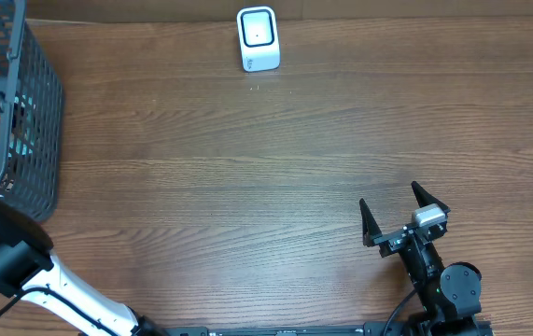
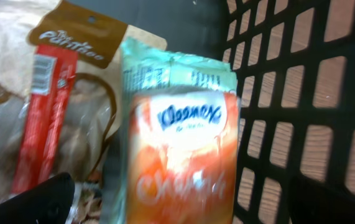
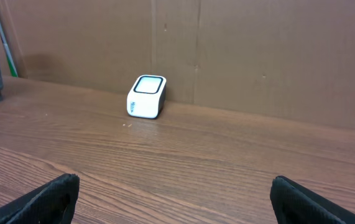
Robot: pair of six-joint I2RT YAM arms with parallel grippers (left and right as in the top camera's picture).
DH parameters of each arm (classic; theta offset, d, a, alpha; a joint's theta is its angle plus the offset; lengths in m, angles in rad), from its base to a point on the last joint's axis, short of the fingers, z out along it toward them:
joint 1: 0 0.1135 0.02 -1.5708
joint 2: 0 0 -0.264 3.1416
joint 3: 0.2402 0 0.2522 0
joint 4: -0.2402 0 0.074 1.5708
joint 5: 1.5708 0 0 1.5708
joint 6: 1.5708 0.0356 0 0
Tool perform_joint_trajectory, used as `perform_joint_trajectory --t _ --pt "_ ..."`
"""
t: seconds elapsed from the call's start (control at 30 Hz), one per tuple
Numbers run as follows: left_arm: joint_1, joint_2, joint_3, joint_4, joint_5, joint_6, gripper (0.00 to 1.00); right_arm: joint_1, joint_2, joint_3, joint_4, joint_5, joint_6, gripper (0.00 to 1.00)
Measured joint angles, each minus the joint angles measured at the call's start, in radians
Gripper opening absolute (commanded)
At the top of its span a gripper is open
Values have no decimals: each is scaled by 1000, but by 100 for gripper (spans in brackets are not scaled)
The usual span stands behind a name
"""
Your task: Scan the item barcode
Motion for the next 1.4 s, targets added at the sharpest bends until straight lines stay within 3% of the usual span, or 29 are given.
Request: perform_joint_trajectory --t 0.4,0.57,0.87,0.93,1.03,1.4 --pt "-38 82 0 16 -130 3 97 0 0 0 0 0 -1 100" --pt "-40 129 0 5 -129 -5 72 0 0 0 0 0 0 100" --pt "-47 143 0 0 -133 -8 72 0 0 0 0 0 0 100" --pt "-47 143 0 -1 -133 -13 56 0 0 0 0 0 0 100" --pt "-47 143 1 -1 -137 -11 46 0 0 0 0 0 0 100" --pt "-52 137 10 2 -186 -43 44 0 0 0 0 0 0 100"
